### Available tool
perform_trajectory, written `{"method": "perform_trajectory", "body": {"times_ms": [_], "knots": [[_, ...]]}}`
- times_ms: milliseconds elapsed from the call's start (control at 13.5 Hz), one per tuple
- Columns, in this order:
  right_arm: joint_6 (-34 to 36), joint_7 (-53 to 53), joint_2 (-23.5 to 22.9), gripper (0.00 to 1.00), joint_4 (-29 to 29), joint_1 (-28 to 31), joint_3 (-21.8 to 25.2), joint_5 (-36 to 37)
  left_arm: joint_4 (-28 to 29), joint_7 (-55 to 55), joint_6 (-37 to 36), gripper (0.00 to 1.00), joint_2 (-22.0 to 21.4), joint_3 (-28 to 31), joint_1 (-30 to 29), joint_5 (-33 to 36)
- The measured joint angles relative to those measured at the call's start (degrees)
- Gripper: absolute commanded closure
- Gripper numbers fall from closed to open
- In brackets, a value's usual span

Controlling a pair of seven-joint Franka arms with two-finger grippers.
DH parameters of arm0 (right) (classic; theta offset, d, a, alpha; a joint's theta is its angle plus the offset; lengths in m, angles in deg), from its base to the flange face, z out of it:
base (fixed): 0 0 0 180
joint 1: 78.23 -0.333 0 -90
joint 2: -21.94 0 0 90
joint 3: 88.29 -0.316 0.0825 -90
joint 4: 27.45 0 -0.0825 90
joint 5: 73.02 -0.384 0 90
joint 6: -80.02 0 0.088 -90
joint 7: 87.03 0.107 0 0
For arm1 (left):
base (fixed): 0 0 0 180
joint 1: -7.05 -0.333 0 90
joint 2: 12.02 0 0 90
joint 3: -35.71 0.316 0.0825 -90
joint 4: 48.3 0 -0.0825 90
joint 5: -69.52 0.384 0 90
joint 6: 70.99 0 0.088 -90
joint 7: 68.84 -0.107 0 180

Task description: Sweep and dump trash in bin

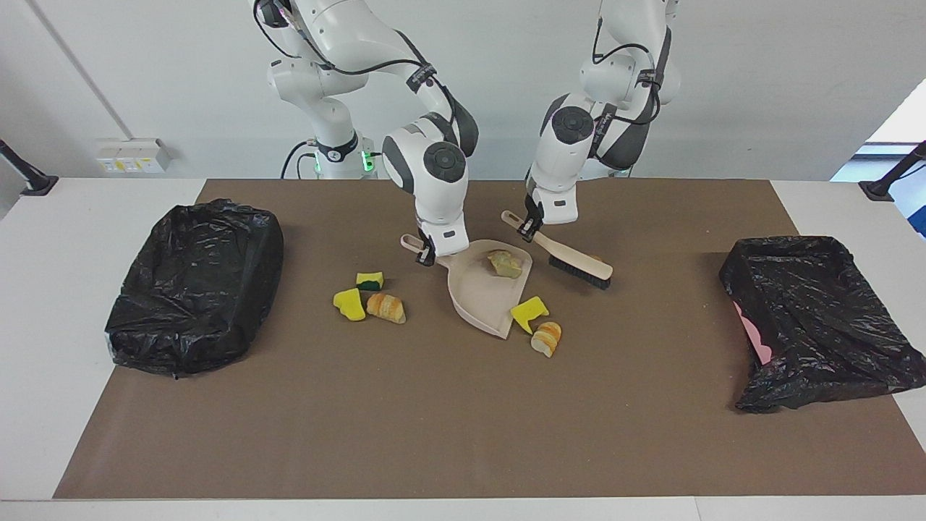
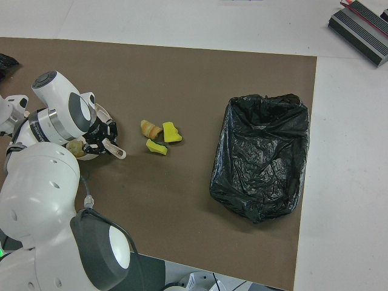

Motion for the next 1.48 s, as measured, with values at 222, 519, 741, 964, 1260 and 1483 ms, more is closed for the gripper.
{"method": "perform_trajectory", "body": {"times_ms": [222,519,741,964,1260,1483], "knots": [[0.00,0.00,0.00,1.00,0.00,0.00,0.00,0.00,-4.32,-4.52,-9.21,1.00,-0.28,0.19,-3.01,0.43],[0.00,0.00,0.00,1.00,0.00,0.00,0.00,0.00,-3.97,-10.00,-18.02,1.00,-1.92,0.03,-3.60,0.49],[0.00,0.00,0.00,1.00,0.00,0.00,0.00,0.00,3.14,-10.54,-18.04,1.00,-5.61,-0.36,-3.41,0.51],[0.00,0.00,0.00,1.00,0.00,0.00,0.00,0.00,7.42,-9.77,-16.42,1.00,-7.34,-0.24,-3.42,-0.38],[0.00,0.00,0.00,1.00,0.00,0.00,0.00,0.00,9.30,-8.94,-9.95,1.00,-7.25,-0.06,-3.46,-2.28],[0.00,0.00,0.00,1.00,0.00,0.00,0.00,0.00,9.35,-9.52,-4.78,1.00,-5.69,-0.40,-3.34,-2.82]]}}
